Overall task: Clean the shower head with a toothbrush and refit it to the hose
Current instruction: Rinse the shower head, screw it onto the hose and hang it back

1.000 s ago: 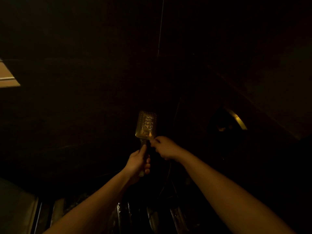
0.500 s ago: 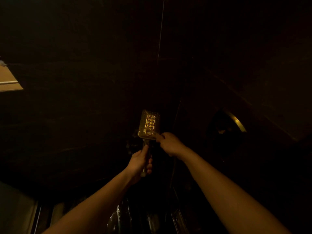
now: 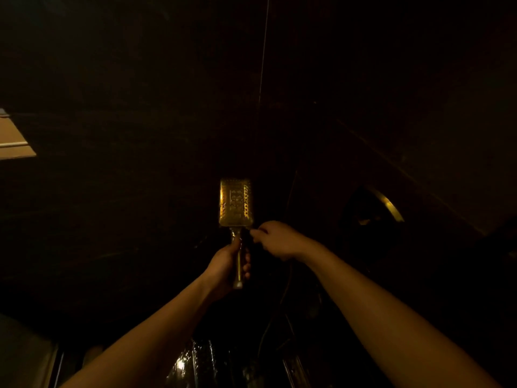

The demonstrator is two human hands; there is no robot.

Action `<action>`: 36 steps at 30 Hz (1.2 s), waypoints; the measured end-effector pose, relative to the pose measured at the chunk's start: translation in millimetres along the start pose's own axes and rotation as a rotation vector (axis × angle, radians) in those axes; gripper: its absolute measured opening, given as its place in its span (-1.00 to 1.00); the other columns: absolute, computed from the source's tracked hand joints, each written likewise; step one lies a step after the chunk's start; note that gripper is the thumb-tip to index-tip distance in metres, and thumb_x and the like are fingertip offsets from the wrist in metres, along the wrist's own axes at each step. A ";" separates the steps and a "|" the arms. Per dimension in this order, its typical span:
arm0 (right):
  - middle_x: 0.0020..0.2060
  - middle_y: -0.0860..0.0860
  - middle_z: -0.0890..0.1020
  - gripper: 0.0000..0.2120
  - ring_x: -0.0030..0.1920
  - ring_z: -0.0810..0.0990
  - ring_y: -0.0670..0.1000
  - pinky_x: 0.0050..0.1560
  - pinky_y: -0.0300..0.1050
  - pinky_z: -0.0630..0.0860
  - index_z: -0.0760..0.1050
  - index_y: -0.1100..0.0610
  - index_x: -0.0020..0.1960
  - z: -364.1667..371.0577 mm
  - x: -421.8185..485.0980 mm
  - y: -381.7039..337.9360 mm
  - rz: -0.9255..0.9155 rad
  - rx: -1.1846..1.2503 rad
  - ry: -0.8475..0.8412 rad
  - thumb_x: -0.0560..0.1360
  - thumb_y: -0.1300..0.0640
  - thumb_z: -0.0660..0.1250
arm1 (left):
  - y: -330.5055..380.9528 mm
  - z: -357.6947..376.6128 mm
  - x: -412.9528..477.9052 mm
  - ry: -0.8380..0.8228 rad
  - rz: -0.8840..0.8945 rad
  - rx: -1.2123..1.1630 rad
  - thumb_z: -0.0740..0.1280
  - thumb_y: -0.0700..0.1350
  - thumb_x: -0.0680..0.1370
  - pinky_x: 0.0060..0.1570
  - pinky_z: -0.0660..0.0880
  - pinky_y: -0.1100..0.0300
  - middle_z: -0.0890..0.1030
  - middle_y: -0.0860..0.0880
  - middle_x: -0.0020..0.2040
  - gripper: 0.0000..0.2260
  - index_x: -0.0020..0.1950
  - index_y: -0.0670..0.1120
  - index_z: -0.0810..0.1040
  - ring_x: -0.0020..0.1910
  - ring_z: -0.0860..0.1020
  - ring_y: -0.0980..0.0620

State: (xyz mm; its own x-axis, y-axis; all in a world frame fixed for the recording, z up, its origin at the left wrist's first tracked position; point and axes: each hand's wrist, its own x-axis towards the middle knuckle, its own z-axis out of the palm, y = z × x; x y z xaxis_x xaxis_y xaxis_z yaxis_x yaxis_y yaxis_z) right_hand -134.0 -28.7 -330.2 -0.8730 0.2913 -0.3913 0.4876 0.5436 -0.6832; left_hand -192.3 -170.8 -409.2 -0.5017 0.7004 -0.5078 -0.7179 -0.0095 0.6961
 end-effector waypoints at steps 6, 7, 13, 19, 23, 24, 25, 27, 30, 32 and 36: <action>-0.31 0.00 0.49 -0.71 -0.38 0.45 -0.06 -0.40 -0.17 0.32 0.48 0.11 -0.07 -19.7 12.1 -8.5 0.008 0.054 0.253 0.67 -0.03 0.12 | 0.5 -6.8 -3.9 0.043 0.007 -0.041 0.15 0.03 0.67 -0.38 0.46 0.16 0.55 -0.07 -0.28 -0.73 0.08 -0.16 0.48 -0.41 0.48 0.04; -0.32 -0.01 0.49 -0.71 -0.39 0.45 -0.08 -0.41 -0.18 0.32 0.47 0.09 -0.11 -17.1 10.0 -6.6 0.021 0.037 0.215 0.67 -0.03 0.12 | 1.2 -9.2 -4.1 0.044 0.004 -0.027 0.15 0.02 0.67 -0.38 0.48 0.16 0.55 -0.08 -0.27 -0.74 0.09 -0.15 0.48 -0.40 0.49 0.04; -0.26 -0.01 0.50 -0.71 -0.33 0.45 -0.08 -0.37 -0.17 0.31 0.47 0.07 -0.07 -3.3 13.0 -16.7 0.005 0.069 0.221 0.67 -0.07 0.10 | -1.6 -20.5 2.2 0.045 -0.011 0.075 0.18 -0.02 0.66 -0.36 0.50 0.13 0.60 -0.08 -0.27 -0.80 0.08 -0.14 0.46 -0.37 0.53 0.02; -0.26 0.01 0.51 -0.73 -0.34 0.45 -0.07 -0.36 -0.19 0.34 0.48 0.07 -0.07 -3.2 4.7 -10.4 0.042 0.039 0.099 0.67 -0.03 0.11 | -2.3 -29.1 3.7 0.024 -0.030 0.205 0.13 0.03 0.66 -0.42 0.47 0.17 0.56 -0.03 -0.35 -0.78 0.13 -0.09 0.44 -0.43 0.49 0.05; -0.19 0.02 0.53 -0.72 -0.26 0.50 -0.04 -0.31 -0.18 0.39 0.50 0.11 -0.02 -11.6 12.5 -19.4 0.018 0.072 0.227 0.68 0.00 0.10 | -4.4 -21.0 2.3 0.102 -0.005 0.279 0.15 0.13 0.64 -0.46 0.45 0.19 0.54 -0.03 -0.31 -0.68 0.19 -0.07 0.51 -0.43 0.50 0.07; -0.22 0.02 0.52 -0.70 -0.29 0.49 -0.05 -0.33 -0.17 0.38 0.49 0.12 -0.03 -22.0 12.0 -15.9 0.041 0.084 0.281 0.68 -0.02 0.08 | -4.1 -20.0 2.4 0.119 0.010 0.296 0.17 0.16 0.63 -0.46 0.45 0.20 0.54 -0.04 -0.28 -0.65 0.17 -0.07 0.53 -0.42 0.50 0.07; -0.22 0.02 0.51 -0.69 -0.31 0.48 -0.06 -0.36 -0.17 0.37 0.48 0.14 0.01 -30.7 10.4 -9.2 0.071 0.090 0.304 0.68 -0.04 0.08 | -3.2 -20.3 1.9 0.135 0.025 0.309 0.18 0.18 0.62 -0.44 0.46 0.20 0.54 -0.04 -0.24 -0.63 0.16 -0.07 0.55 -0.39 0.50 0.07; -0.22 0.02 0.51 -0.69 -0.34 0.46 -0.08 -0.40 -0.20 0.36 0.47 0.14 0.04 -31.3 4.5 1.7 0.121 0.067 0.232 0.68 -0.06 0.08 | -1.1 -22.7 1.6 0.145 0.041 0.326 0.19 0.22 0.61 -0.42 0.46 0.19 0.54 -0.05 -0.21 -0.60 0.15 -0.07 0.56 -0.36 0.50 0.06; -0.33 -0.03 0.49 -0.72 -0.43 0.42 -0.11 -0.45 -0.22 0.32 0.45 0.03 -0.14 -5.3 4.1 -3.4 0.069 0.014 0.101 0.67 -0.05 0.12 | -1.1 -22.2 2.7 0.129 0.056 0.328 0.20 0.23 0.59 -0.49 0.44 0.20 0.55 -0.03 -0.31 -0.58 0.09 -0.11 0.56 -0.46 0.49 0.09; -0.34 -0.03 0.49 -0.70 -0.43 0.42 -0.11 -0.43 -0.21 0.31 0.44 0.02 -0.19 -6.0 9.9 -11.5 0.007 0.030 0.173 0.67 -0.03 0.12 | -1.8 -21.3 4.4 0.141 0.062 0.311 0.23 0.22 0.58 -0.48 0.43 0.20 0.55 -0.03 -0.34 -0.57 0.10 -0.14 0.55 -0.46 0.48 0.07; -0.30 0.01 0.51 -0.70 -0.39 0.45 -0.06 -0.41 -0.18 0.32 0.45 0.09 -0.11 -35.9 7.9 -2.0 0.075 0.003 0.292 0.67 -0.04 0.10 | 1.4 -24.7 3.6 0.121 0.060 0.313 0.25 0.23 0.57 -0.48 0.42 0.19 0.55 -0.02 -0.37 -0.57 0.08 -0.14 0.54 -0.46 0.46 0.05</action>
State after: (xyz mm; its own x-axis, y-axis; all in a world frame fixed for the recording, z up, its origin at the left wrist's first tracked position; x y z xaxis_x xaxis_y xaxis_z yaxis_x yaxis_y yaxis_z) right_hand -142.4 0.7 -309.8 -0.8015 0.5444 -0.2473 0.5503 0.5097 -0.6614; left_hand -207.0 -186.0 -422.6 -0.6058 0.6150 -0.5048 -0.5118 0.1846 0.8390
